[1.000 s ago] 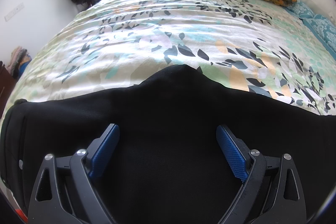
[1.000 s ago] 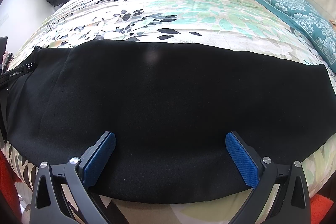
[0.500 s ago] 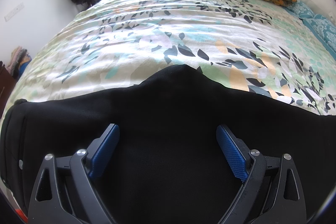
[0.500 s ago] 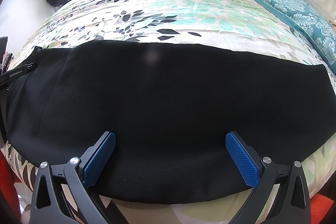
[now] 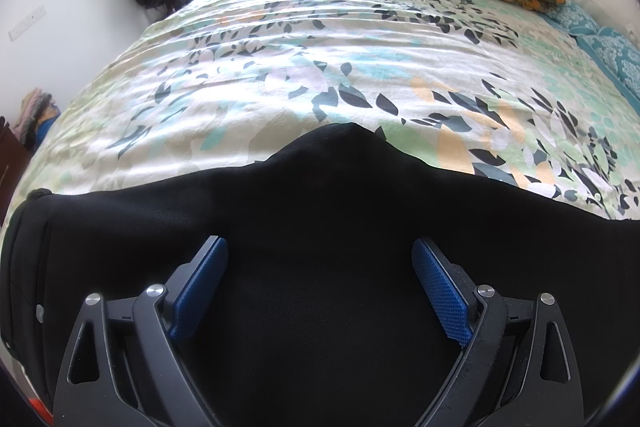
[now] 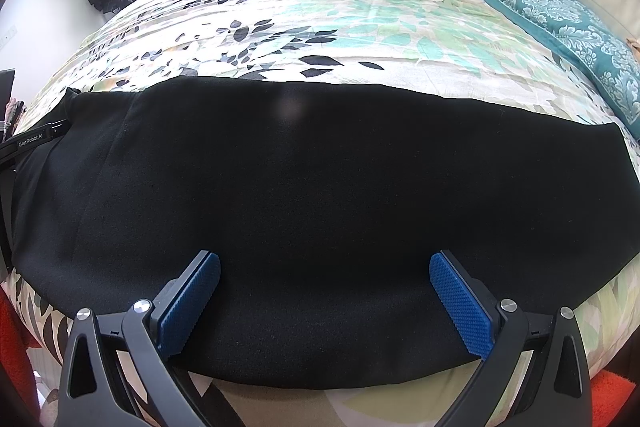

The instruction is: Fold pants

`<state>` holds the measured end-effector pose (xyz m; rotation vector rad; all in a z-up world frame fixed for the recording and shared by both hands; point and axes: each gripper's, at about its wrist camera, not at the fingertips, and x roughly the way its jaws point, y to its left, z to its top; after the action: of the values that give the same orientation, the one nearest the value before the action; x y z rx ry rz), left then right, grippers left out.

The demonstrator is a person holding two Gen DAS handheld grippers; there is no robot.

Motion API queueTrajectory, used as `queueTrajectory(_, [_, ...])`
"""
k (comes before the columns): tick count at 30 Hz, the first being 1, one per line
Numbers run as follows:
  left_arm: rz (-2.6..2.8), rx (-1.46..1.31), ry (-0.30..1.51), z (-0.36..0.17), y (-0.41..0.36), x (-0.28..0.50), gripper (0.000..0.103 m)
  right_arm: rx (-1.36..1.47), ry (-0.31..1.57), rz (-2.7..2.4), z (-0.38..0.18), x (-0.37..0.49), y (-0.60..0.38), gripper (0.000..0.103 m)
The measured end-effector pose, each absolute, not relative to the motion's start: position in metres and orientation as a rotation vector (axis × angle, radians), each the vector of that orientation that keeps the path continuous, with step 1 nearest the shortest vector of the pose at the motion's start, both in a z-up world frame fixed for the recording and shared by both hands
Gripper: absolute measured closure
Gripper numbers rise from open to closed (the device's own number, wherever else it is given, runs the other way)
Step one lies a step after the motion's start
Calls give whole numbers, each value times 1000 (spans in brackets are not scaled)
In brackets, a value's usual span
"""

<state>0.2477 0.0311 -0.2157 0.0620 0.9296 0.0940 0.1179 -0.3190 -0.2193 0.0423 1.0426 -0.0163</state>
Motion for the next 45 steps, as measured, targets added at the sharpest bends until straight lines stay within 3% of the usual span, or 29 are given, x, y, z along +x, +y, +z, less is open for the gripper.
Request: queueTrajectory(45, [94, 62, 930, -216, 31, 248, 8, 36, 1018, -18, -218, 115, -315, 0])
